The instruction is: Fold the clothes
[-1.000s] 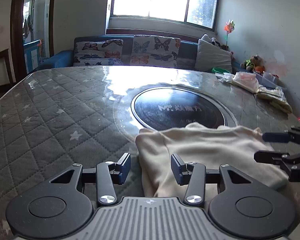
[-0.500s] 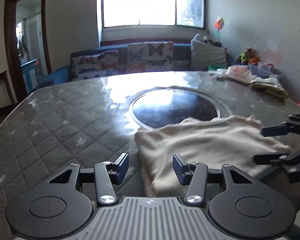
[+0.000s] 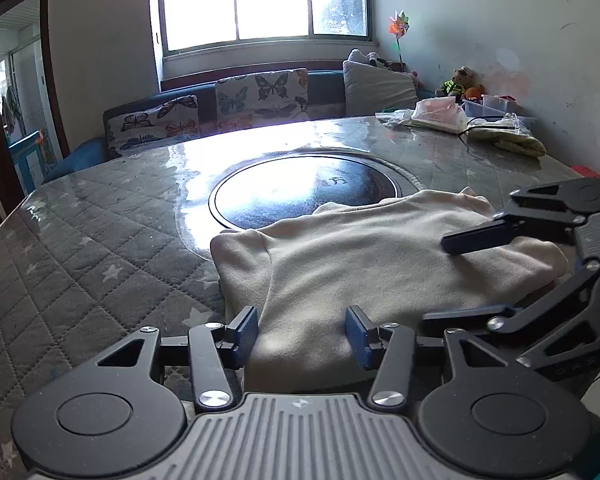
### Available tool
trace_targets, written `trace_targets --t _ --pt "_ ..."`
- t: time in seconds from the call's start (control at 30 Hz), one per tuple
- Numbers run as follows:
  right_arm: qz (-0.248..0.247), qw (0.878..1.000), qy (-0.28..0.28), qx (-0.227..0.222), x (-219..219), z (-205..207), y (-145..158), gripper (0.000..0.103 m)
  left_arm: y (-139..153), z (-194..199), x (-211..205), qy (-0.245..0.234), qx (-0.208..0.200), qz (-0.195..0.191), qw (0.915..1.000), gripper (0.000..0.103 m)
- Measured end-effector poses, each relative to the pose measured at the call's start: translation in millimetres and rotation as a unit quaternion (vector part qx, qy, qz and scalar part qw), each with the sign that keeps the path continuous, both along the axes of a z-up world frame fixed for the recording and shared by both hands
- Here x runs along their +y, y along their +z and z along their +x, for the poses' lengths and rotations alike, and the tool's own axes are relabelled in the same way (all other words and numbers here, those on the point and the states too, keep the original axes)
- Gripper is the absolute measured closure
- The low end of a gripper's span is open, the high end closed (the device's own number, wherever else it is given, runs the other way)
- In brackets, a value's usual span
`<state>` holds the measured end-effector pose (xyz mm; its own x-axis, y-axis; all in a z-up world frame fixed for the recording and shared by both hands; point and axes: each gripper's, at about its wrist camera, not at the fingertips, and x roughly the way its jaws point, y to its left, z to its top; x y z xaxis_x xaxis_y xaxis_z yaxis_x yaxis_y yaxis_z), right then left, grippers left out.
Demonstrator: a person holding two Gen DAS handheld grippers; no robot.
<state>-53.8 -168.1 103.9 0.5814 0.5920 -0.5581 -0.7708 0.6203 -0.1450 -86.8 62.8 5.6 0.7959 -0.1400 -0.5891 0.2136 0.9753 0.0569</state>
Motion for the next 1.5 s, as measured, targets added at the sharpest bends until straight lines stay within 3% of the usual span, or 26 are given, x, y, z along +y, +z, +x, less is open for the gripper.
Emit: trace_targets --t 0.3,0.43,0.6,0.9,1.1,1.33,1.5 --pt "0.006 0.998 -0.054 0.034 -50.9 -9.7 5.4 0.037 5.6 -3.5 0.9 0.0 -0.004 -0.003 1.0 0.05" --pt "0.04 0.995 -0.079 0.048 -69.3 -11.4 17.6 0.041 15.9 -8.8 -1.5 -0.006 -0.019 -0.01 0.9997 0.05" --pt "0.04 0.991 -0.091 0.091 -81.6 -5.7 7.6 0.051 14.2 -7.2 -7.1 -0.012 -0.015 -0.007 0.9998 0.05" --pt "0.065 0.992 -0.086 0.062 -69.6 -5.2 23.4 0.051 13.1 -7.7 2.8 0.018 -0.006 -0.018 0.9997 0.05" --pt "0.039 0.992 -0.094 0.077 -58.1 5.5 5.5 0.051 8.2 -11.3 15.7 0.044 0.006 -0.019 0.9988 0.05" --pt "0.05 0.993 -0.091 0.058 -60.3 1.9 17.4 0.049 14.4 -19.5 36.7 0.074 0.007 -0.061 0.9953 0.05" --pt "0.05 0.993 -0.088 0.061 -54.8 4.6 14.7 0.047 5.9 -15.0 50.4 0.108 0.039 -0.082 0.99 0.051"
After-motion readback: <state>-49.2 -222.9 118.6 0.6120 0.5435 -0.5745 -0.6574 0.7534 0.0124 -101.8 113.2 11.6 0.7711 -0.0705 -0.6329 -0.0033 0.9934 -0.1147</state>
